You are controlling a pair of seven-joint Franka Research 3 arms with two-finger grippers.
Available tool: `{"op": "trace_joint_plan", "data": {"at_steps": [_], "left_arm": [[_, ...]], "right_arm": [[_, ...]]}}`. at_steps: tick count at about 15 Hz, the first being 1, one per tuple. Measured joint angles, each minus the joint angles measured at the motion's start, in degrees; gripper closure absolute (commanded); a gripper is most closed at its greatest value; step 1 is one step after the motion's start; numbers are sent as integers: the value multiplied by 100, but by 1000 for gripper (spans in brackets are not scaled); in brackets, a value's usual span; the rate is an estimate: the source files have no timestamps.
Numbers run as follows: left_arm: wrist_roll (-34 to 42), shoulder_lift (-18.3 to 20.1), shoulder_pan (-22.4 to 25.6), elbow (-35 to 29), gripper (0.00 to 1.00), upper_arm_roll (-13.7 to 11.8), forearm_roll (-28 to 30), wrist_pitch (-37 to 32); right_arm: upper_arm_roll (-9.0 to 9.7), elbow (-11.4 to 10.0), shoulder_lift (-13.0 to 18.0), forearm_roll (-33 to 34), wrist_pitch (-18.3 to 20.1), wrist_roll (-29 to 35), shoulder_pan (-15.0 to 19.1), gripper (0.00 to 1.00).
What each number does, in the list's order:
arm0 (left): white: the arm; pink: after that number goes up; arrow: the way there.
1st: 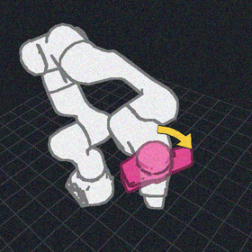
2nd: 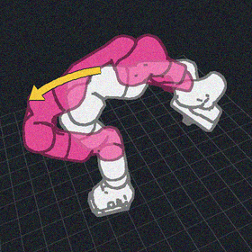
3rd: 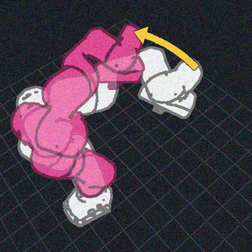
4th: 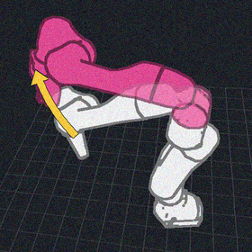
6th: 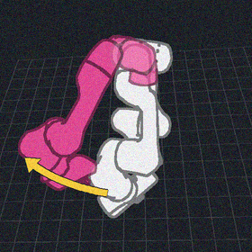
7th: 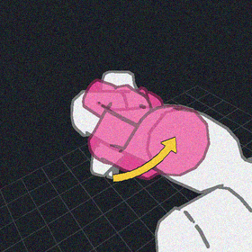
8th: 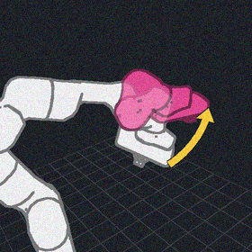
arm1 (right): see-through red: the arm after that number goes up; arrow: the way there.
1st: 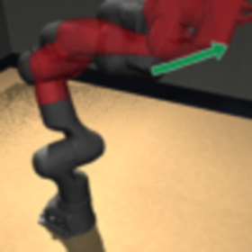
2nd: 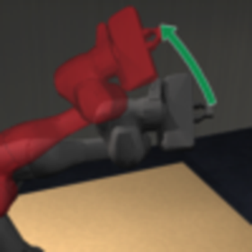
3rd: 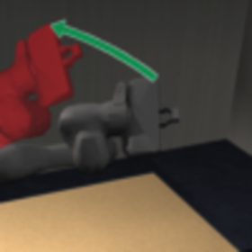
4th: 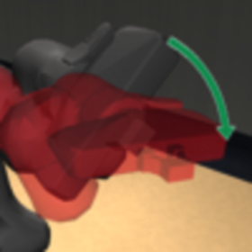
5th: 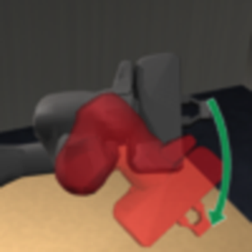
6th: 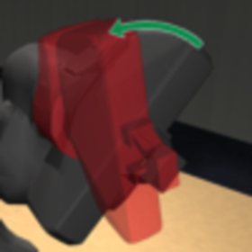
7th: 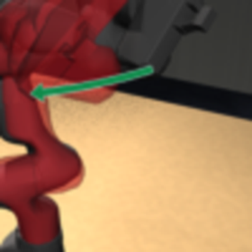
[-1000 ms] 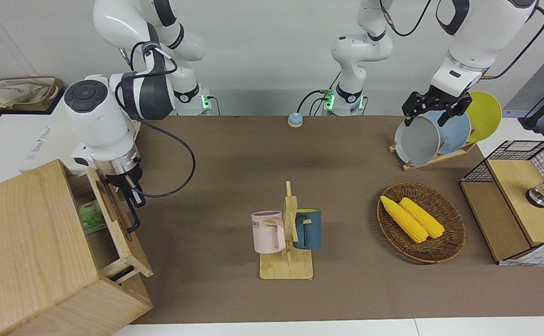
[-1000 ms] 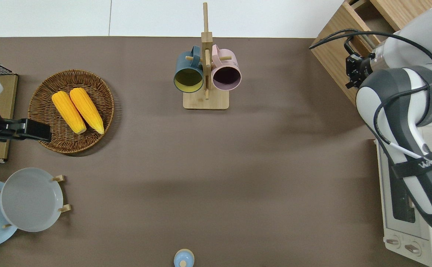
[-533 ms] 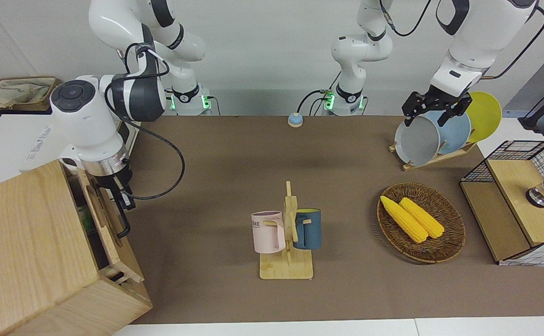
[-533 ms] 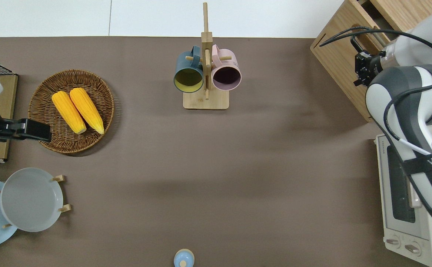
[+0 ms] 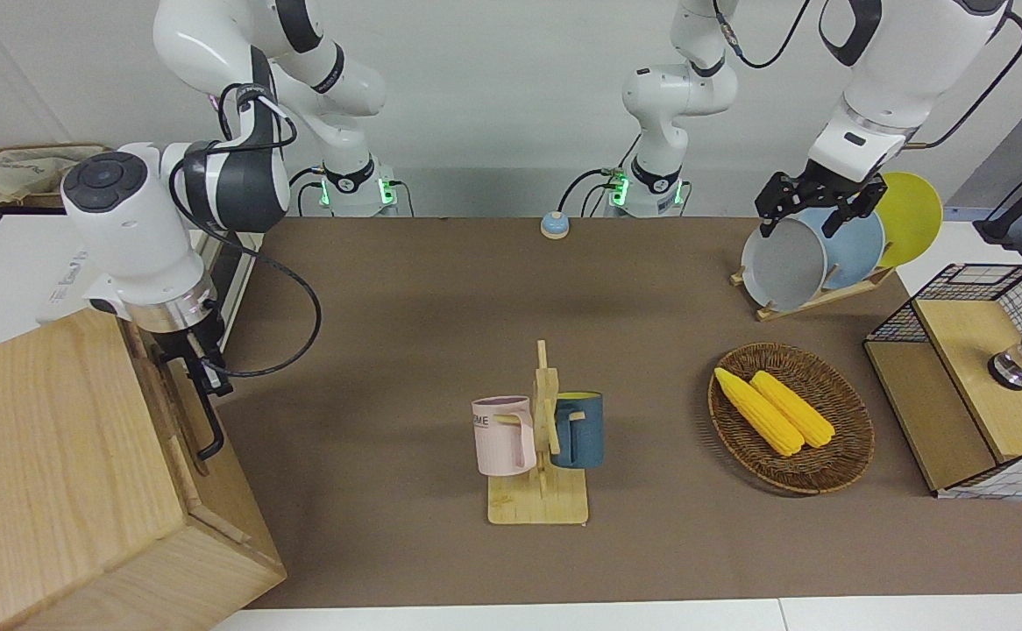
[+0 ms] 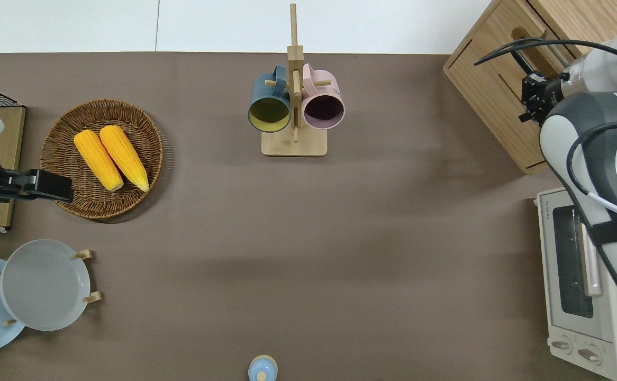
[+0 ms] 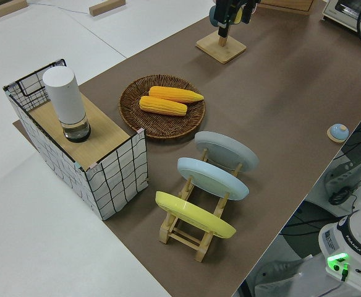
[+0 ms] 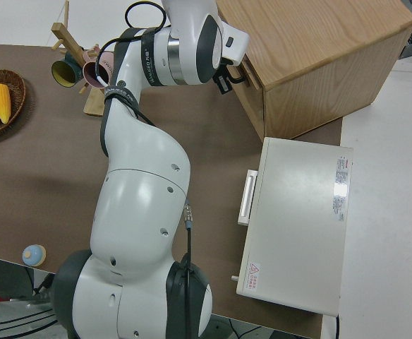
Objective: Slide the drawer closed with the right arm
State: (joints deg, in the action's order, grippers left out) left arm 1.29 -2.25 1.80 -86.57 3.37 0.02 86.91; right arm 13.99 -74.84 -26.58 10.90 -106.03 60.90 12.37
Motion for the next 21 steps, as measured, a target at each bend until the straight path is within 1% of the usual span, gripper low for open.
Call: {"op": "trace_joint_plan", "data": {"at_steps": [6, 9, 13, 14, 16, 19, 21], "left_arm": [[0, 0, 0, 0, 7, 0, 0, 0], [0, 0, 0, 0, 7, 0, 0, 0], [0, 0, 0, 0, 7, 0, 0, 0], [0, 0, 0, 0, 7, 0, 0, 0], [0, 0, 0, 0, 7, 0, 0, 0], [0, 0, 0, 0, 7, 0, 0, 0], [0, 0, 0, 0, 7, 0, 0, 0]], "right_arm": [[38, 6, -2, 0, -6, -13, -4, 1000], [84, 6, -6, 0, -5, -13, -91, 1000], [164, 10, -7, -1, 24, -22, -380, 1000], [212, 15, -4, -1, 48, -25, -481, 1000], [252, 23, 29, -1, 108, -32, -749, 1000], [257, 17, 171, -1, 423, -197, -1134, 1000], [261, -30, 334, -1, 612, -491, -1244, 1000]]}}
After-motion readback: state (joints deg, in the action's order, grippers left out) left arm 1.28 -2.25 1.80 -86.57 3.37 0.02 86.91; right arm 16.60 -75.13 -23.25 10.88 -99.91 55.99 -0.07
